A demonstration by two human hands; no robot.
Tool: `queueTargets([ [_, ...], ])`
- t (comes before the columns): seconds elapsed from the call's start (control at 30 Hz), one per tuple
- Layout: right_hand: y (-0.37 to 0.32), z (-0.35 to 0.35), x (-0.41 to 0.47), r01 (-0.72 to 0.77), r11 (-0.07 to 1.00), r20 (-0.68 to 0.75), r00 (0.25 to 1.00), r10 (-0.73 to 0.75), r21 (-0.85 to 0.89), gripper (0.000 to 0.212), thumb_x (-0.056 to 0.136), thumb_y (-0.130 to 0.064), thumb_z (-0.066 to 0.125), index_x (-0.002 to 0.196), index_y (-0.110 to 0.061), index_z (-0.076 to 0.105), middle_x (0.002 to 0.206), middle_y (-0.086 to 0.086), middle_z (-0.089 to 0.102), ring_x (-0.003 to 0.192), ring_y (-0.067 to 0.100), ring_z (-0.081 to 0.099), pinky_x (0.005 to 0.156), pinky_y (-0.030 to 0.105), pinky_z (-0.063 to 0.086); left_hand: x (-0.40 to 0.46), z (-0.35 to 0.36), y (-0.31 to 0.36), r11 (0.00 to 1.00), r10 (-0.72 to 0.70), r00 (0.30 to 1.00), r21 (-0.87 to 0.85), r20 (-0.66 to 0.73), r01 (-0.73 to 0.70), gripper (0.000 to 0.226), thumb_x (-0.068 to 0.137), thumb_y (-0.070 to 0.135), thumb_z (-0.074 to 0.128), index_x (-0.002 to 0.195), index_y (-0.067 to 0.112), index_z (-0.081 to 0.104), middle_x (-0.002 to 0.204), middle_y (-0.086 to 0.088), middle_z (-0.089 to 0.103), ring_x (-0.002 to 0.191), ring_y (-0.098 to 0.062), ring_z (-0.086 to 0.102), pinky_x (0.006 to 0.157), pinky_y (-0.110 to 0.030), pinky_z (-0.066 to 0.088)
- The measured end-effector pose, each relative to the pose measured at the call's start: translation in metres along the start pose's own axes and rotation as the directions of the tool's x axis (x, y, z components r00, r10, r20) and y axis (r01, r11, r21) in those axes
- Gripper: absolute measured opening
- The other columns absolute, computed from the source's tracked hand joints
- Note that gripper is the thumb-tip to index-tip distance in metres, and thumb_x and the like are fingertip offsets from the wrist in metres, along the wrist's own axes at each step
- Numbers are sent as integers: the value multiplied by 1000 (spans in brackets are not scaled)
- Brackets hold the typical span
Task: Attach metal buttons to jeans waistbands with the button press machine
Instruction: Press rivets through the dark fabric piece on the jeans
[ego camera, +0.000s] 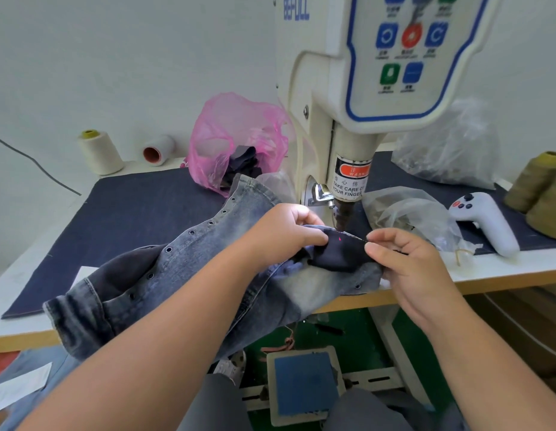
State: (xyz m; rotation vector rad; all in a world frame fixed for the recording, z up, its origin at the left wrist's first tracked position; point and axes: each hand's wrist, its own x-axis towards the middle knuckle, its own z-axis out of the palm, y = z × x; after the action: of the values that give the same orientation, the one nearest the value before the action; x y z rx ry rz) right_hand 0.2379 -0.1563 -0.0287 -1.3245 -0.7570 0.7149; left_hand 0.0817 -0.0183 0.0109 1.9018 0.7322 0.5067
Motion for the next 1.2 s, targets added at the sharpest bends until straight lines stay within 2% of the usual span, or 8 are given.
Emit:
queueTargets([
  [0.1,-2,4,4,-43,974,-13,999,47,224,25,87,7,59,90,-17,60,65,-1,63,63,12,59,61,25,46,2,1,-4,998,-26,1000,-56,-2,26,6,64,27,73,70,27,73,70,3,71,66,-6,63,66,-20,50],
  [0.23,0,6,7,-77,928,-18,996,90,365,28,88,11,52,87,-17,54,63,1,58,63,14,56,60,27,48,4,2,-7,987,-73,997,-145,20,75,14,63,22,71,77,22,72,64,5,69,59,-6,61,60,-19,48],
  [0.33,5,4,8,-88,918,10,996,92,387,30,88,11,51,84,-19,54,70,4,61,66,15,60,61,27,51,5,4,-9,973,-82,996,-211,47,90,19,64,19,71,83,17,70,64,6,68,56,-5,61,54,-14,47],
  [0.5,15,-4,7,-78,879,67,996,53,470,21,70,-3,61,78,-22,56,76,7,55,69,16,57,60,24,53,7,4,-13,964,-60,994,-252,92,82,24,72,15,76,90,19,61,62,11,65,63,-4,62,65,-17,47],
  [0.63,22,-9,8,-67,863,89,996,26,500,20,72,-3,59,79,-21,55,70,2,55,71,16,54,64,24,54,9,6,-16,947,-55,993,-311,109,87,34,66,18,75,90,20,51,51,14,55,59,-4,57,68,-24,41],
  [0.83,25,-13,10,-87,868,156,988,11,489,20,74,-1,59,77,-20,57,71,3,55,74,19,52,68,27,54,8,7,-24,922,-9,988,-382,154,68,38,69,11,72,90,16,41,48,14,43,52,-5,51,61,-18,43],
  [1.0,24,-12,9,-84,870,154,988,9,486,20,73,-1,59,75,-20,58,67,0,56,73,17,49,77,32,46,8,6,-27,920,23,984,-388,177,48,32,74,8,71,92,16,46,52,12,52,57,-6,57,65,-18,46],
  [1.2,23,-13,9,-93,867,168,986,11,490,20,75,0,58,76,-19,58,67,0,58,70,15,55,75,30,49,2,10,-23,929,104,981,-368,163,-38,32,83,-3,66,79,29,69,81,7,68,77,-5,65,71,-15,50],
])
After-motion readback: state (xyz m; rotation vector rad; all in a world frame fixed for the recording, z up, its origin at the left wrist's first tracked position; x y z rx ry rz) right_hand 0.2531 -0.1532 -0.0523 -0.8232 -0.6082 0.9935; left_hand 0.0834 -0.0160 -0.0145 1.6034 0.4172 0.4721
